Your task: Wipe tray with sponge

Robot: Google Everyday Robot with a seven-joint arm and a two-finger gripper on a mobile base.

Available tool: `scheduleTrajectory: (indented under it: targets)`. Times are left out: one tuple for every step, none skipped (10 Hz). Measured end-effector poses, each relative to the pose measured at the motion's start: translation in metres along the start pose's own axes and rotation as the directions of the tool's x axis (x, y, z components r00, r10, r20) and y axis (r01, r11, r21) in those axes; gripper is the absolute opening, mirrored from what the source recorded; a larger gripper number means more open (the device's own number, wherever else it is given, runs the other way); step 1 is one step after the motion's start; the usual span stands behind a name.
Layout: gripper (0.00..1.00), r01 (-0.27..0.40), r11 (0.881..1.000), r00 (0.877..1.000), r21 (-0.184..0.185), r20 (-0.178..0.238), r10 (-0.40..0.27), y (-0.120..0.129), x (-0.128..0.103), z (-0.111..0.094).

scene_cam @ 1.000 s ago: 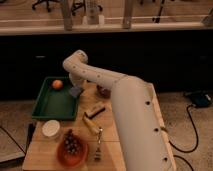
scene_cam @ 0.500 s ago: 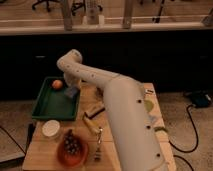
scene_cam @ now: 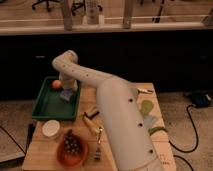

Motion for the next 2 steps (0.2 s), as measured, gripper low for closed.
scheduleTrajectory:
  targets:
    - [0.03,0.008,1.0,1.0,0.0,0.014,-0.008,-0.0006,-0.0045,0.0041]
    - [0.03,0.013,1.0,1.0,-0.002,0.026,-0.013,-0.0005,-0.008,0.0086]
